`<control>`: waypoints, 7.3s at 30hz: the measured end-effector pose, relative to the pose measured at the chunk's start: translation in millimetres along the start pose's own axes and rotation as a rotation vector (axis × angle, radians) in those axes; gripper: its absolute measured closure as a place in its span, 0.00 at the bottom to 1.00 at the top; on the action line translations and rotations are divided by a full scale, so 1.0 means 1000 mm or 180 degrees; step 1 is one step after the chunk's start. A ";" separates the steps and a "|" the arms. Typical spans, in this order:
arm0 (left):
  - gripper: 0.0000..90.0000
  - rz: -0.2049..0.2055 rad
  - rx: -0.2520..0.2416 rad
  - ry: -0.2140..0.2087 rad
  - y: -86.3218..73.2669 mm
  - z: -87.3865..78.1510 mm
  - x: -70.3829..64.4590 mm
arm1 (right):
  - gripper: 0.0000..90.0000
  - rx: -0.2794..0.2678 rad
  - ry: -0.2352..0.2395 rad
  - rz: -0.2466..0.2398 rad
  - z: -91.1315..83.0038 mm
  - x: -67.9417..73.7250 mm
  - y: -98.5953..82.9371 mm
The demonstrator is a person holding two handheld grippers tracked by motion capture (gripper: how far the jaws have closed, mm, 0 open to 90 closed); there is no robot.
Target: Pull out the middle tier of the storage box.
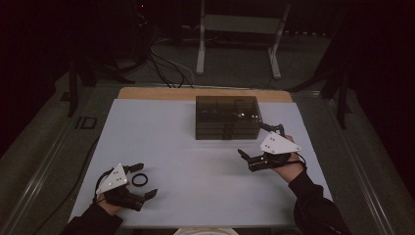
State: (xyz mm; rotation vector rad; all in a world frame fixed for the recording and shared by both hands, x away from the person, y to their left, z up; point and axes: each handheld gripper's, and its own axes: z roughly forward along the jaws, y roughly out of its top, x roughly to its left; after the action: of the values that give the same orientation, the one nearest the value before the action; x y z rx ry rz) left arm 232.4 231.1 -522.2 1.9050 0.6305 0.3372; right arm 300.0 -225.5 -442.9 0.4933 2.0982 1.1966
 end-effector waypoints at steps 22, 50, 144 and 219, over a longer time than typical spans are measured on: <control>0.01 0.0017 0.0006 -0.0027 0.000 0.000 0.000 | 0.00 0.0310 -0.0180 -0.0345 0.043 -0.007 0.011; 0.01 0.0010 0.0010 -0.0035 0.000 0.000 0.000 | 0.03 0.1038 -0.0328 -0.1057 0.096 0.025 -0.022; 0.01 0.0001 0.0061 -0.0016 -0.001 0.002 0.000 | 0.89 0.1757 -0.1188 -0.2433 0.135 0.066 -0.047; 0.01 0.0008 0.0057 -0.0055 -0.001 0.002 -0.001 | 0.00 0.1575 0.0594 -0.1140 0.066 0.027 -0.024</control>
State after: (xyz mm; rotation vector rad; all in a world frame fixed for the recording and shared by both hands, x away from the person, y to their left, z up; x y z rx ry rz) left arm 232.8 229.1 -523.8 1.9238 0.6214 0.3173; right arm 327.6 -181.5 -496.6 0.2057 2.5183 0.5329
